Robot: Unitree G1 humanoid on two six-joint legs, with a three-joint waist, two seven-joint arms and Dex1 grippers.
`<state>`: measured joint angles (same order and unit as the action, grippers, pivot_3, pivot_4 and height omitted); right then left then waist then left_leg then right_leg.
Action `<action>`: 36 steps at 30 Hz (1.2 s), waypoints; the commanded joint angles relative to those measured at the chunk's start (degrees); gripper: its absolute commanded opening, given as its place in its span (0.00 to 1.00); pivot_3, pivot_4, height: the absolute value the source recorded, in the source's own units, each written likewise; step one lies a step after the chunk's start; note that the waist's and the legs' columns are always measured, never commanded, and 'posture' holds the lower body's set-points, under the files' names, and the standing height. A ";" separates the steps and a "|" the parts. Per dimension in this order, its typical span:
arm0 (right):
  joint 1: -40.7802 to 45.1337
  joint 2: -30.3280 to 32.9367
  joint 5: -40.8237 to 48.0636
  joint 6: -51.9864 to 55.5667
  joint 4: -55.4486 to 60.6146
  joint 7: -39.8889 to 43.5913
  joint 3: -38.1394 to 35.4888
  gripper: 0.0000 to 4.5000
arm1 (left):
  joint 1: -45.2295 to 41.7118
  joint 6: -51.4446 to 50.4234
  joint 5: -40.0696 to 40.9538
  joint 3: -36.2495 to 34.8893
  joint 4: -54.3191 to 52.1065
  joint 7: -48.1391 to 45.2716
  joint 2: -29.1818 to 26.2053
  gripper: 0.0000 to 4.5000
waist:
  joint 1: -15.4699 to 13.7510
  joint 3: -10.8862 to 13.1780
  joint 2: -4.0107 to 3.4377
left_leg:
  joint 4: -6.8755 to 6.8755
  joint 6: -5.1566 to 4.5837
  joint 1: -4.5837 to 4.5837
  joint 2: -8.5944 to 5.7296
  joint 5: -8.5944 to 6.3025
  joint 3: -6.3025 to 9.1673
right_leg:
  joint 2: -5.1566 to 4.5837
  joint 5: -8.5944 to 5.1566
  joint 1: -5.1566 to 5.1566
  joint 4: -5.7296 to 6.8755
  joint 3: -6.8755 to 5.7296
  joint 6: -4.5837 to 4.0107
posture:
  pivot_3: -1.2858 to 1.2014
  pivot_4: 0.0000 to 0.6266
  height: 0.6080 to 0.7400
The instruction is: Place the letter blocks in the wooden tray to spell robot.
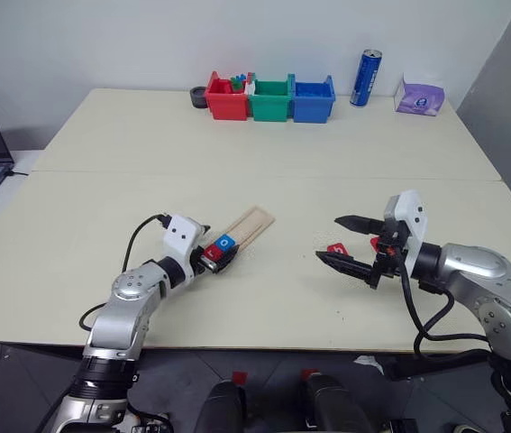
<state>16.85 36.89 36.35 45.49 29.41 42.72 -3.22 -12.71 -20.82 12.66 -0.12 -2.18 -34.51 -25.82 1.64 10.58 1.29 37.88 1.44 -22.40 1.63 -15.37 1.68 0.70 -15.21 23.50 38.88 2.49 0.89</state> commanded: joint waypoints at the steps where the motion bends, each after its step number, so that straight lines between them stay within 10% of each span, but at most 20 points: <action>1: 1.40 0.55 1.57 0.01 1.80 0.30 -0.47 0.99 | 0.40 1.01 -1.18 0.63 0.76 -0.32 -0.57 1.00 | 0.00 0.00 0.00 | 0.00 0.00 0.00 0.00 0.00 0.01 | 0.00 0.00 0.00 0.00 0.00 0.00 | 0.52 0.24 1.00; 15: 2.77 0.25 2.85 1.11 2.01 -1.15 -0.66 0.99 | -0.44 1.09 -2.79 1.75 6.77 -1.97 -1.57 1.00 | 0.01 -0.01 -0.01 | 0.01 0.00 0.08 -0.01 0.00 0.00 | 0.01 0.00 -0.03 0.07 -0.01 0.00 | 0.52 0.24 1.00; 20: 2.77 0.14 3.02 1.19 2.07 -1.58 -0.68 1.00 | -0.40 1.59 -2.35 1.33 6.67 -3.21 -1.68 0.75 | 0.10 -0.01 -0.02 | 0.00 0.00 0.10 0.01 0.00 -0.02 | 0.02 0.00 -0.03 0.07 0.00 0.00 | 0.52 0.24 1.00; 26: 2.33 0.41 2.96 0.68 2.01 -1.63 -0.63 1.00 | -1.90 3.24 -2.44 1.33 8.03 -5.07 -2.44 0.76 | 0.10 -0.01 -0.02 | 0.00 0.00 0.10 0.01 0.00 -0.02 | 0.02 0.00 -0.03 0.07 -0.01 0.00 | 0.52 0.24 1.00; 36: 0.05 6.04 -2.07 -6.85 -1.02 5.85 0.66 1.00 | -4.99 15.65 3.44 3.92 10.51 -33.05 -11.57 0.76 | 0.03 0.00 -0.04 | -0.01 0.00 -0.01 0.00 0.00 -0.08 | 0.01 0.00 0.06 0.00 -0.05 -0.01 | 0.52 0.24 1.00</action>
<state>16.80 41.95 35.17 41.38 28.06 46.38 -2.68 -16.12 -7.91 15.01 3.30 7.89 -63.10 -36.52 1.67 10.58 1.25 37.87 1.44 -22.40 1.62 -15.37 1.59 0.71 -15.22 23.56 38.88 2.45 0.88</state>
